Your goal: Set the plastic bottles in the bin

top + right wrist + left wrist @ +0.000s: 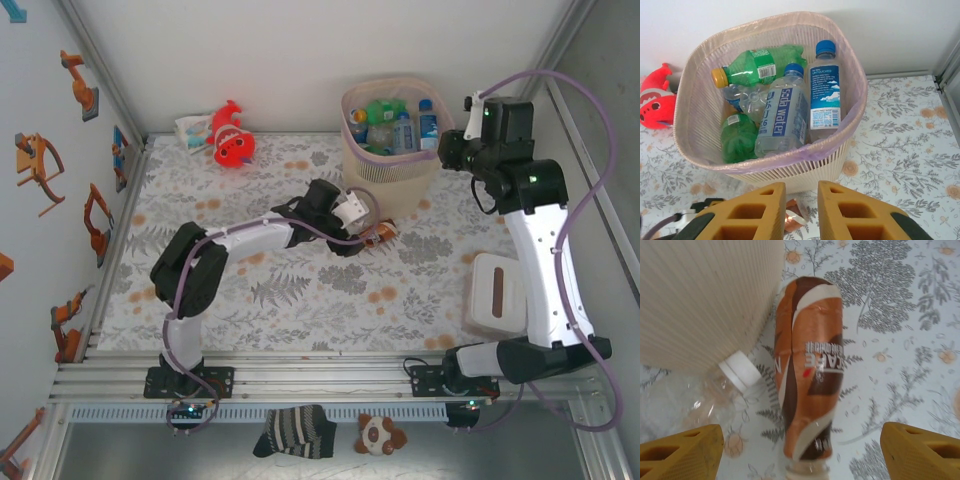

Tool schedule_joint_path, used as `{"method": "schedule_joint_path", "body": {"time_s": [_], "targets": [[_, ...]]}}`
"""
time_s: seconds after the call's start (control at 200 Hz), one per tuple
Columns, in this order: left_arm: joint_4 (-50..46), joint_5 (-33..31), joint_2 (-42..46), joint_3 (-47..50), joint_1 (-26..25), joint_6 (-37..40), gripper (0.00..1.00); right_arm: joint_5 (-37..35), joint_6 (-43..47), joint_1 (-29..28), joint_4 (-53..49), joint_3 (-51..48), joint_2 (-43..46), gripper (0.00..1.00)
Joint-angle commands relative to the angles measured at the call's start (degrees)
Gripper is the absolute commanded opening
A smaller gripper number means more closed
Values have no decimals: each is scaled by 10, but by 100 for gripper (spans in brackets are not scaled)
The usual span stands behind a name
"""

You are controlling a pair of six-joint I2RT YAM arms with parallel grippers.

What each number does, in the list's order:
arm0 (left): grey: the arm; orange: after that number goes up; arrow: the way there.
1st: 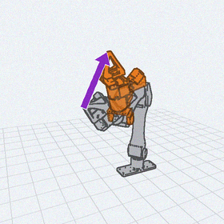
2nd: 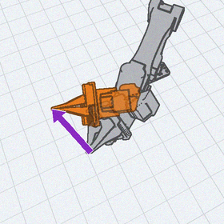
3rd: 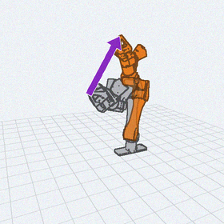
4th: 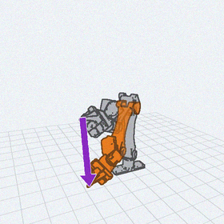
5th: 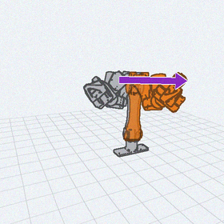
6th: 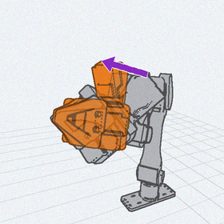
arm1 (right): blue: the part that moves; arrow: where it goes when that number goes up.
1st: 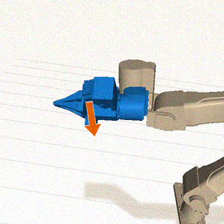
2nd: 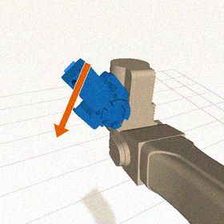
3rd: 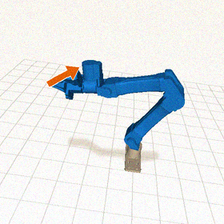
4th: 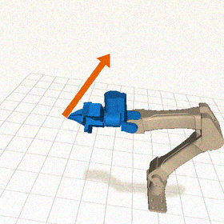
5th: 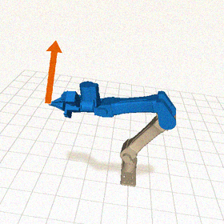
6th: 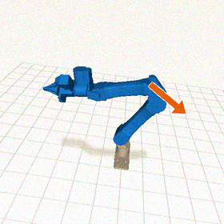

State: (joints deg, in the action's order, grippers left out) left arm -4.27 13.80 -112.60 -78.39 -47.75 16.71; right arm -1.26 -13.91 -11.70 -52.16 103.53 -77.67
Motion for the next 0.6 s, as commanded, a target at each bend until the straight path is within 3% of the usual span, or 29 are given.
{"method": "schedule_joint_path", "body": {"time_s": [0.0,0.13,0.381,0.596], "targets": [[58,-30,-28,-25,-13,21,82,-16,6,-1,-10,-2,9,23],[87,-41,-66,-43,-19,15,83,-16,6,-1,-16,-5,15,23],[120,0,-127,-79,-24,-18,83,-20,5,-1,-20,-27,32,24],[79,16,-153,-126,-36,-11,82,-17,4,-1,-24,-35,36,25]]}}
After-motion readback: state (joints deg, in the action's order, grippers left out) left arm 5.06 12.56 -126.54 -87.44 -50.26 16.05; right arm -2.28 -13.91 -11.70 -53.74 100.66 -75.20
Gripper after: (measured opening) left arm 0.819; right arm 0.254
